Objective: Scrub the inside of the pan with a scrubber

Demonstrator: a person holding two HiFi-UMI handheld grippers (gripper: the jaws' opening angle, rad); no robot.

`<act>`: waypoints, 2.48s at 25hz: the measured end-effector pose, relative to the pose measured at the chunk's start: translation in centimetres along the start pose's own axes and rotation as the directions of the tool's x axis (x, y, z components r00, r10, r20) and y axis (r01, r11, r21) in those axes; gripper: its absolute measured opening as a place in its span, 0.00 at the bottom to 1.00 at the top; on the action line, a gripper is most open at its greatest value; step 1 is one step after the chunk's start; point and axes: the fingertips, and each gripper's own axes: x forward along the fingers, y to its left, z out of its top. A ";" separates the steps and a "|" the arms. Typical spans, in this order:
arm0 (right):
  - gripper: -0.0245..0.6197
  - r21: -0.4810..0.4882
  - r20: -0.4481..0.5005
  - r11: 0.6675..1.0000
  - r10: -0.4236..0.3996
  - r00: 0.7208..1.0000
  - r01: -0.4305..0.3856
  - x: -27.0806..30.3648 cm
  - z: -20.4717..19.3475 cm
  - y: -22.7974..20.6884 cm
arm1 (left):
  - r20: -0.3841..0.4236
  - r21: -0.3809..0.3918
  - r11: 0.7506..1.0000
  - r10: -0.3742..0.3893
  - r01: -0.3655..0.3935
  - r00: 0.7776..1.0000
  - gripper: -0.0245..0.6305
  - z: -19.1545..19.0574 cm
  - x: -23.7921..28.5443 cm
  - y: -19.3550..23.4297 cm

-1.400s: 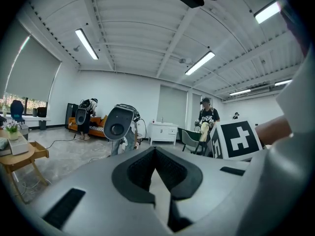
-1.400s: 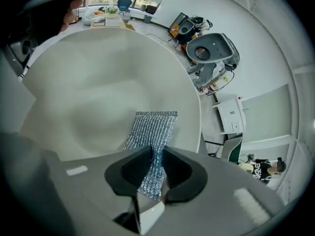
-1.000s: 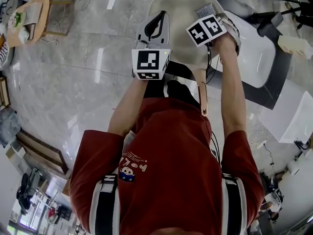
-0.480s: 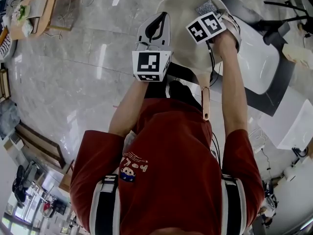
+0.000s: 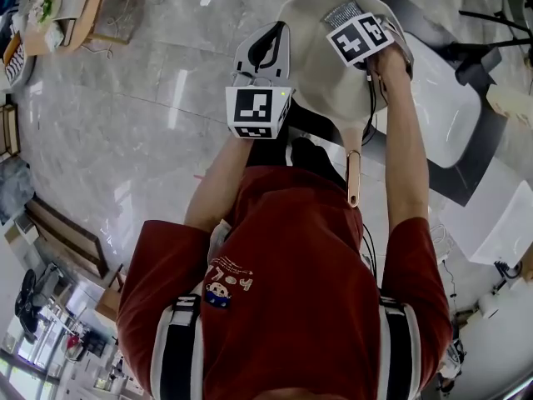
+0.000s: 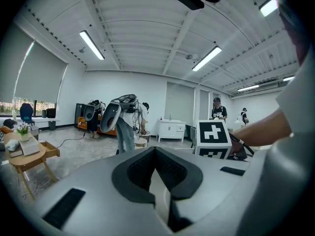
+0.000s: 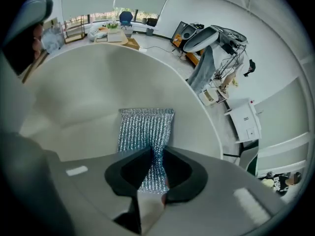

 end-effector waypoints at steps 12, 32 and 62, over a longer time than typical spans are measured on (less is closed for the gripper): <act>0.17 -0.143 0.044 0.960 0.249 0.968 -0.240 -1.9 1.8 9.6 | -0.003 0.015 1.000 0.016 -0.016 1.000 0.04 -0.3 -0.3 -0.2; 0.18 -0.003 -0.162 0.990 0.138 0.977 -0.140 -1.7 -7.0 5.3 | -0.002 0.014 1.000 -0.008 0.008 1.000 0.04 -0.2 -0.2 -1.8; 0.17 0.034 0.183 0.999 0.009 0.983 -0.016 -3.3 0.7 4.7 | 0.033 0.039 0.999 -0.025 0.024 0.999 0.04 2.1 -1.7 -2.7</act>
